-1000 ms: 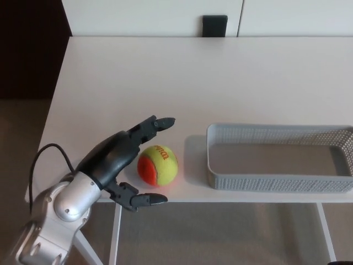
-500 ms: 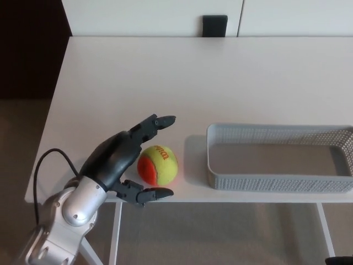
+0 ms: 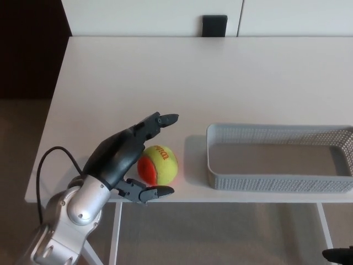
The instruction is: The robot walk towards a table in front and uses its left hand to pickup a tennis ball on the left side and put it in a container on the right hand side
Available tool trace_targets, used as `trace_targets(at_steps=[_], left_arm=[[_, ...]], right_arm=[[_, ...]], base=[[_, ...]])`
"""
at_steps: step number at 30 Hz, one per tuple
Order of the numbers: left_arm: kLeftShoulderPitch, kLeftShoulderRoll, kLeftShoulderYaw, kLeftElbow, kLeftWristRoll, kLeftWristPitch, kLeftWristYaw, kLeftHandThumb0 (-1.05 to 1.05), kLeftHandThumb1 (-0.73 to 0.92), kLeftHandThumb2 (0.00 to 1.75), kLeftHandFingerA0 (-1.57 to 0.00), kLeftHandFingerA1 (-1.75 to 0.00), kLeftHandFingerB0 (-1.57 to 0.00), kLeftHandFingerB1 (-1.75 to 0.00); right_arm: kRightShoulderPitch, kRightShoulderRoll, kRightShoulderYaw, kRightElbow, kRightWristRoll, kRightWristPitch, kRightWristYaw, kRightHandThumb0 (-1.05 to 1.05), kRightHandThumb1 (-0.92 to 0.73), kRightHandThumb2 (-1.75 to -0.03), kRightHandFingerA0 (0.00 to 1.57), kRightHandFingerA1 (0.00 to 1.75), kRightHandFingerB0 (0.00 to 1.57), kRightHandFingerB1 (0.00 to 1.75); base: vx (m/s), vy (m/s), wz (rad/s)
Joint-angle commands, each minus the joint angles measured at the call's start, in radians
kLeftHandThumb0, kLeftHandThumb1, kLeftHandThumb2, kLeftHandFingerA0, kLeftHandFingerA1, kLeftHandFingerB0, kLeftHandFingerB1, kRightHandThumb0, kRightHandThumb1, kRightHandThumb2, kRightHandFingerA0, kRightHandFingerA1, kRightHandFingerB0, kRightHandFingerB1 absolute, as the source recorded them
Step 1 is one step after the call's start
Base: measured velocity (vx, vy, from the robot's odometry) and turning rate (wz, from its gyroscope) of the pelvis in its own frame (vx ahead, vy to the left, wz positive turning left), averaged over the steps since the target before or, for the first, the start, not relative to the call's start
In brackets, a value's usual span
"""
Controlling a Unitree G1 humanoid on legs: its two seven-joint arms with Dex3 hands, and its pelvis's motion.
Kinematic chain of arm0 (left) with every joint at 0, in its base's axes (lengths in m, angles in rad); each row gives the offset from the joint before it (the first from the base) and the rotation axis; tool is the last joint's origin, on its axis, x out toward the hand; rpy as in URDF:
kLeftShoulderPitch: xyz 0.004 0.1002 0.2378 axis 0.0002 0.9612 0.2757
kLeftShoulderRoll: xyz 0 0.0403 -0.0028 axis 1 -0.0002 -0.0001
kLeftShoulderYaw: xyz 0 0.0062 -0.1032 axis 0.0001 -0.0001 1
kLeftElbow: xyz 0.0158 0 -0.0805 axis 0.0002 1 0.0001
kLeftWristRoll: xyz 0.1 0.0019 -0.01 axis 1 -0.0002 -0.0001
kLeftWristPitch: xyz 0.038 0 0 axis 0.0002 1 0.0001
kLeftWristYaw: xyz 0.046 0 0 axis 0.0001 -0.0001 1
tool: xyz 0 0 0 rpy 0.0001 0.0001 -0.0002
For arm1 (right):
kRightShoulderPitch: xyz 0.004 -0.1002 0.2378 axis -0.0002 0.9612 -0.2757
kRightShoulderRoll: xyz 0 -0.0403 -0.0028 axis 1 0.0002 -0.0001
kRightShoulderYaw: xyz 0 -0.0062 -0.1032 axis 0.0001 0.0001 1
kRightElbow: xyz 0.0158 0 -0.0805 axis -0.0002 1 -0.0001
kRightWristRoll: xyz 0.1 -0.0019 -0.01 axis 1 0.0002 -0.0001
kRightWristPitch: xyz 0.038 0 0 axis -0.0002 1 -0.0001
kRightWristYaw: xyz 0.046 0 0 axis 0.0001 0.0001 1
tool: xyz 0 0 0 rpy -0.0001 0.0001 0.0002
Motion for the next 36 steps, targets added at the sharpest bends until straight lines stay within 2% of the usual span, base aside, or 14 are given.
trace_targets(at_steps=[1,9,10,22,23,24,30,31,32,33,35,36], left_arm=[[-0.010,-0.004,-0.006,0.025,0.019,-0.025,0.020,-0.49,0.38,0.62,-0.22,-0.39,-0.14,-0.33],[0.004,-0.015,-0.006,0.045,0.011,-0.025,0.020,-0.49,0.38,0.61,-0.22,-0.39,-0.14,-0.32],[0.002,-0.013,-0.003,0.048,0.011,-0.030,0.025,-0.24,0.23,0.81,-0.09,-0.50,-0.06,-0.48],[0.013,-0.007,-0.004,0.048,0.016,-0.018,0.021,-0.22,0.25,0.82,-0.10,-0.50,-0.06,-0.49],[0.014,-0.005,-0.008,0.053,0.027,-0.025,0.032,-0.23,0.24,0.82,-0.11,-0.50,-0.07,-0.49],[0.014,-0.005,-0.009,0.055,0.033,-0.028,0.038,-0.47,0.38,0.61,-0.28,-0.41,-0.13,-0.32],[0.012,-0.006,-0.010,0.057,0.036,-0.025,0.044,-0.48,0.38,0.62,-0.28,-0.42,-0.13,-0.32],[0.007,-0.014,-0.010,0.047,0.065,0.023,0.066,-0.41,0.40,0.60,-0.41,-0.45,-0.12,-0.31],[0.006,-0.017,-0.010,0.044,0.073,0.036,0.072,-0.41,0.40,0.60,-0.41,-0.45,-0.12,-0.31],[0.004,-0.025,-0.009,0.047,0.083,0.059,0.084,-0.37,0.41,0.59,-0.54,-0.49,-0.13,-0.30],[0.005,-0.028,-0.005,0.046,0.088,0.068,0.087,-0.37,0.41,0.59,-0.54,-0.49,-0.13,-0.30],[0.001,-0.030,-0.007,0.045,0.099,0.089,0.089,-0.32,0.47,0.61,-0.77,-0.57,-0.20,-0.33]], right_arm=[[0.013,-0.022,-0.012,-0.020,0.006,0.024,-0.005,-0.14,-0.51,-0.55,0.65,0.48,0.55,0.44],[0.027,-0.018,-0.019,-0.024,0.016,0.025,0.003,-0.13,-0.52,-0.55,0.63,0.48,0.54,0.44],[0.020,-0.015,-0.017,-0.023,0.016,0.023,0.005,-0.13,-0.52,-0.55,0.66,0.50,0.55,0.45],[0.023,-0.015,-0.006,-0.031,-0.001,0.027,-0.011,-0.14,-0.51,-0.54,0.68,0.50,0.55,0.44],[0.023,-0.018,-0.004,-0.032,-0.003,0.028,-0.009,-0.15,-0.51,-0.55,0.68,0.50,0.55,0.44],[0.022,-0.017,-0.007,-0.034,0.003,0.031,-0.004,-0.13,-0.51,-0.55,0.68,0.50,0.55,0.44],[0.022,-0.015,-0.011,-0.040,0.010,0.036,-0.001,-0.13,-0.51,-0.55,0.68,0.50,0.55,0.45],[0.015,-0.014,-0.012,-0.045,0.014,0.045,0.002,-0.13,-0.53,-0.55,0.66,0.50,0.56,0.45],[0.013,-0.014,-0.012,-0.047,0.014,0.048,0.003,-0.13,-0.53,-0.55,0.66,0.50,0.56,0.45],[0.017,-0.011,-0.012,-0.062,0.017,0.054,0.005,-0.13,-0.53,-0.55,0.68,0.51,0.55,0.45],[0.019,-0.009,-0.010,-0.072,0.016,0.060,0.005,-0.13,-0.53,-0.55,0.68,0.51,0.55,0.45],[0.014,-0.008,-0.009,-0.068,0.016,0.059,0.006,-0.15,-0.53,-0.55,0.68,0.51,0.55,0.45]], base=[[0.00,0.000,0.00],[0.00,0.000,0.00],[0.00,0.000,0.00],[0.00,0.000,0.00],[0.00,0.000,0.00],[0.00,0.000,0.00],[0.00,0.000,0.00],[0.00,0.000,0.00],[0.00,0.000,0.00],[0.00,0.000,0.00],[0.00,0.000,0.00],[0.00,0.000,0.00]])
